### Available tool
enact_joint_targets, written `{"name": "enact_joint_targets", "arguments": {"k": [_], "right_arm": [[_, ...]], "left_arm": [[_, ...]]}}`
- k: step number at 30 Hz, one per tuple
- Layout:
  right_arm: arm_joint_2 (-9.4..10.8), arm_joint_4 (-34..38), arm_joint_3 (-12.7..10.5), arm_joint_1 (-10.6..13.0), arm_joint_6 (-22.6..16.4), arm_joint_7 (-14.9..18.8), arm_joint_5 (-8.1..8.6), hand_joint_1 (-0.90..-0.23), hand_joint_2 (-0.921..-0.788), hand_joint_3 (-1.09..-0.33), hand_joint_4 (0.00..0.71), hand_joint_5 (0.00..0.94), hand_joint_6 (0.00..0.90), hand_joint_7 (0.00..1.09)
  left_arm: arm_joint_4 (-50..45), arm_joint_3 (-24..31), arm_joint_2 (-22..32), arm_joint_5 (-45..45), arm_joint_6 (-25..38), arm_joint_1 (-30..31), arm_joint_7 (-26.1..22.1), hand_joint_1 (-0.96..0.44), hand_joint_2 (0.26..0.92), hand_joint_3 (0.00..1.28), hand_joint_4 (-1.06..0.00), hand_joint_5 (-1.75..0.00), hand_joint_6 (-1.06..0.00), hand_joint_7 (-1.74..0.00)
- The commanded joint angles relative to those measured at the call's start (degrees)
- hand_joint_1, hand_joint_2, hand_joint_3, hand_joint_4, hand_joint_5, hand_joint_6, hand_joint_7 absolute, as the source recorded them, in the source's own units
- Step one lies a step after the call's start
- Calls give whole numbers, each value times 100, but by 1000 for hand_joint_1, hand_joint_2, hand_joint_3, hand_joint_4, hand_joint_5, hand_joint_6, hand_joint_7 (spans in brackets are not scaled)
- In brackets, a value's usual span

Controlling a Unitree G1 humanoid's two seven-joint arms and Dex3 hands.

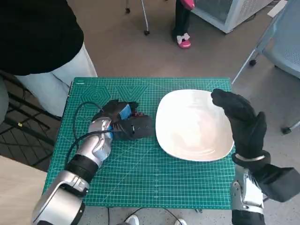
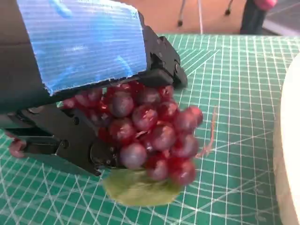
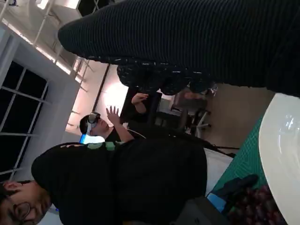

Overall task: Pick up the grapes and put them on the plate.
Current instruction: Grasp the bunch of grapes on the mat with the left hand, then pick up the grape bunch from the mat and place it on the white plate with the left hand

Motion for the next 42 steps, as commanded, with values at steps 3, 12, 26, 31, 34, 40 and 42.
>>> {"name": "enact_joint_targets", "arguments": {"k": [3, 12, 26, 31, 34, 40, 42], "right_arm": [[3, 94, -1, 3, 80, 44, 20, -670, -921, -861, 390, 1, 6, 449], [0, 109, -2, -17, 72, 41, 17, -670, -921, -861, 390, 1, 5, 452], [-18, 171, -14, -59, 40, 47, 6, -669, -921, -862, 390, 1, 3, 458], [-22, 163, -11, -61, 29, 38, -6, -669, -921, -861, 390, 1, 2, 459], [-27, 180, -16, -75, 22, 38, -8, -669, -921, -861, 391, 1, 2, 460], [-34, 211, -23, -101, 1, 45, -9, -669, -921, -861, 391, 1, 1, 462], [-34, 230, -23, -115, -9, 48, -10, -670, -921, -861, 391, 1, 1, 462]], "left_arm": [[141, -79, 82, -1, -160, 26, 19, 12, 920, 293, -401, -1605, -463, -1172], [335, -58, 62, -93, -234, -79, -53, 1, 921, 279, -435, -1575, -444, -1207], [546, -42, 38, -173, -359, -192, -19, 1, 921, 286, -446, -1545, -409, -1259], [582, -41, 40, -171, -397, -217, 4, 1, 921, 283, -439, -1544, -420, -1257], [589, -34, 37, -177, -405, -240, -6, 0, 921, 281, -438, -1545, -425, -1253], [236, -9, 109, -178, -308, -232, -164, 2, 921, 278, -444, -1569, -437, -1210], [-24, 11, 160, -170, -220, -204, -266, 3, 921, 269, -450, -1573, -455, -1183]]}}
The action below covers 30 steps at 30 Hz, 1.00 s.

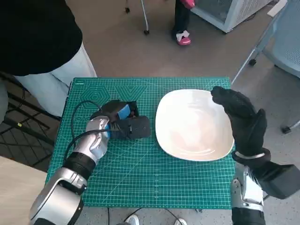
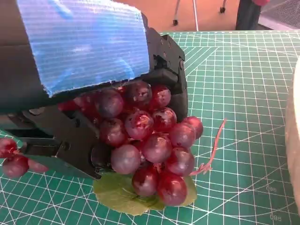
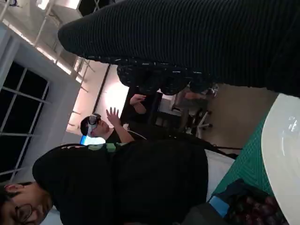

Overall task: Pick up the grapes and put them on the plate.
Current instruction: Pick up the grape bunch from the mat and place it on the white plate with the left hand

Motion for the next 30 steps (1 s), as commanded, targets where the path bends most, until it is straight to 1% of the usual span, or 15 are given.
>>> {"name": "enact_joint_targets", "arguments": {"k": [1, 4, 7, 10, 14, 17, 20, 26, 30], "right_arm": [[-16, 120, -17, 22, 0, 48, -23, -670, -921, -861, 391, 1, 0, 463], [-14, 138, -14, 2, -7, 45, -28, -671, -921, -861, 391, 1, 0, 464], [-12, 154, -9, -17, -12, 41, -33, -672, -921, -861, 391, 1, 0, 464], [-9, 170, -3, -37, -19, 34, -44, -673, -921, -861, 391, 1, 0, 465], [-2, 196, 0, -61, -31, 27, -52, -674, -921, -861, 390, 1, -1, 465], [6, 204, 4, -71, -42, 23, -58, -674, -921, -862, 390, 1, -1, 464], [13, 208, 8, -78, -50, 26, -56, -668, -921, -863, 390, 1, -1, 465], [23, 214, 13, -89, -59, 40, -39, -657, -921, -867, 390, 1, -1, 465], [23, 211, 12, -89, -69, 45, -31, -656, -921, -868, 390, 0, -1, 465]], "left_arm": [[-575, 57, 129, -36, 182, -6, -247, 3, 921, 262, -456, -1571, -466, -1167], [-1171, 121, 232, -24, 383, 91, -439, 2, 921, 235, -479, -1521, -495, -1165], [-1832, 210, 339, -20, 558, 225, -584, 0, 921, 219, -487, -1418, -495, -1265], [-2553, 316, 463, -3, 679, 393, -672, 1, 921, 219, -483, -1385, -488, -1314], [-3508, 463, 614, 51, 827, 618, -776, 2, 921, 193, -531, -1368, -507, -1253], [-4158, 574, 704, 90, 907, 767, -820, 3, 921, 183, -539, -1381, -526, -1209], [-4750, 675, 770, 144, 930, 913, -811, 3, 921, 184, -552, -1399, -518, -1177], [-5256, 767, 811, 216, 847, 1080, -682, 3, 921, 190, -524, -1311, -515, -1294], [-5361, 788, 802, 246, 776, 1136, -642, 3, 921, 195, -500, -1318, -526, -1300]]}}
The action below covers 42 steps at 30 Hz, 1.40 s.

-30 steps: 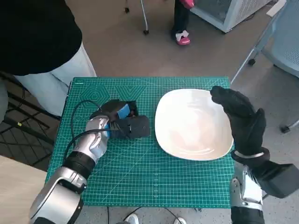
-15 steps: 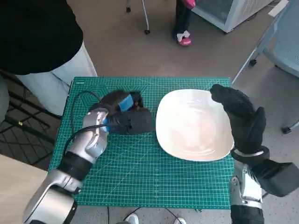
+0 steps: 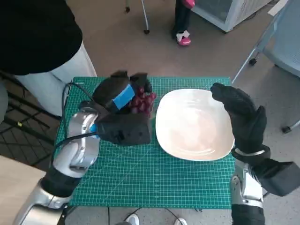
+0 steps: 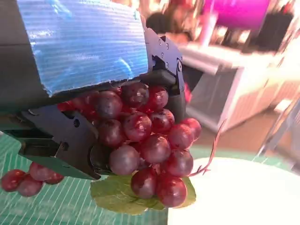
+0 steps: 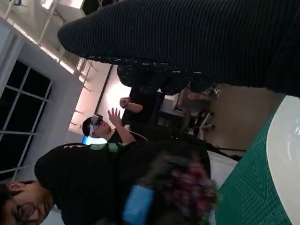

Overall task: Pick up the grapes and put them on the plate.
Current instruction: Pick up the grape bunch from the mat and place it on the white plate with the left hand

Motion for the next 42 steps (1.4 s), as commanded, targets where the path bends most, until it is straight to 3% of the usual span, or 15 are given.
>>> {"name": "enact_joint_targets", "arguments": {"k": [1, 13, 21, 27, 36, 42], "right_arm": [[18, 77, 2, 33, 12, 46, -12, -655, -921, -868, 390, 1, -1, 465], [-16, 35, -23, 54, -12, 59, 11, -655, -921, -865, 395, 3, 0, 465], [-57, -56, -72, 140, -33, 57, 38, -652, -921, -861, 398, 4, 2, 467], [-88, -148, -160, 257, -47, 72, 123, -645, -921, -856, 401, 5, 10, 455], [-119, -248, -359, 453, -124, 54, 189, -646, -921, -840, 408, 3, 69, 354], [-118, -216, -480, 555, -285, 17, 155, -643, -921, -835, 410, 1, 104, 290]], "left_arm": [[-188, 66, 80, 108, -75, 144, 49, 3, 921, 198, -492, -1340, -527, -1286], [7, -5, -104, -25, -102, -199, -369, 7, 921, 208, -481, -1535, -557, -1072], [386, -210, -411, -157, -260, -640, -590, 3, 921, 220, -476, -1393, -491, -1314], [1168, -434, -753, -271, -661, -1147, -600, 2, 921, 201, -501, -1347, -506, -1316], [2392, -728, -1353, -371, -1199, -1936, -570, 2, 921, 233, -463, -1392, -472, -1355], [3145, -870, -1690, -375, -1482, -2353, -544, 2, 920, 222, -476, -1379, -484, -1342]]}}
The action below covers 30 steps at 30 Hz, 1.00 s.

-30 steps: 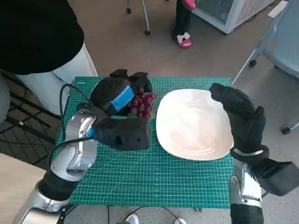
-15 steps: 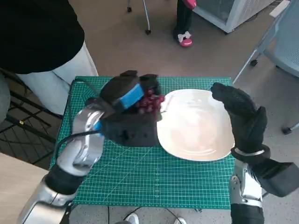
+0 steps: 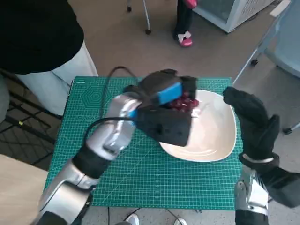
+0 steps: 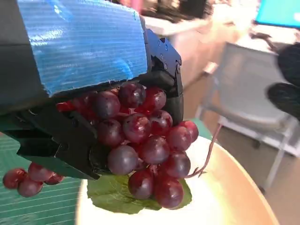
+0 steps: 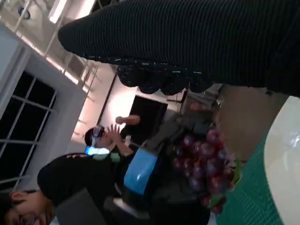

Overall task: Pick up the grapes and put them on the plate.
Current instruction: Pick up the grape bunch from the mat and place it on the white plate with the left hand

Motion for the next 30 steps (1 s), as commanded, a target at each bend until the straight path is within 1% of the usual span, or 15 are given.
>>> {"name": "enact_joint_targets", "arguments": {"k": [1, 9, 14, 15, 19, 21, 23, 25, 27, 30], "right_arm": [[-43, 45, -93, 203, -101, -23, 24, -642, -921, -833, 411, 1, 110, 277], [-67, 57, -187, 272, -193, -107, -19, -638, -921, -829, 412, 1, 122, 235], [-69, -13, -202, 328, -213, -211, -105, -644, -921, -828, 412, 1, 126, 222], [-69, -34, -199, 339, -211, -231, -120, -646, -921, -828, 412, 1, 127, 220], [-72, -101, -182, 377, -195, -298, -158, -652, -921, -831, 411, 0, 129, 212], [-77, -126, -175, 395, -191, -329, -176, -653, -921, -833, 410, 0, 129, 210], [-81, -144, -167, 411, -189, -357, -193, -654, -921, -835, 409, 0, 130, 207], [-82, -151, -159, 420, -189, -376, -205, -654, -921, -837, 409, 0, 131, 205], [-83, -149, -154, 426, -185, -386, -211, -654, -921, -840, 408, 0, 131, 202], [-83, -143, -148, 430, -176, -396, -213, -654, -921, -843, 406, 0, 131, 199]], "left_arm": [[535, -111, -242, -34, -246, -447, 32, 2, 920, 217, -481, -1372, -489, -1337], [1418, -197, -583, -58, -498, -879, 14, 1, 921, 206, -495, -1356, -500, -1326], [1969, -240, -763, -52, -657, -1109, 49, 2, 921, 199, -491, -1480, -550, -1142], [2066, -244, -795, -52, -680, -1148, 55, 2, 921, 199, -491, -1476, -549, -1148], [2374, -244, -891, -57, -755, -1260, 89, 1, 921, 211, -484, -1396, -505, -1289], [2497, -242, -927, -58, -778, -1301, 107, 1, 921, 215, -482, -1384, -496, -1314], [2607, -241, -960, -56, -788, -1339, 119, 2, 921, 215, -474, -1424, -513, -1262], [2700, -240, -988, -51, -784, -1371, 130, 4, 920, 213, -464, -1500, -545, -1158], [2779, -243, -1017, -42, -761, -1401, 139, 5, 920, 212, -461, -1543, -564, -1096], [2881, -242, -1058, -34, -711, -1438, 149, 4, 920, 208, -474, -1483, -543, -1167]]}}
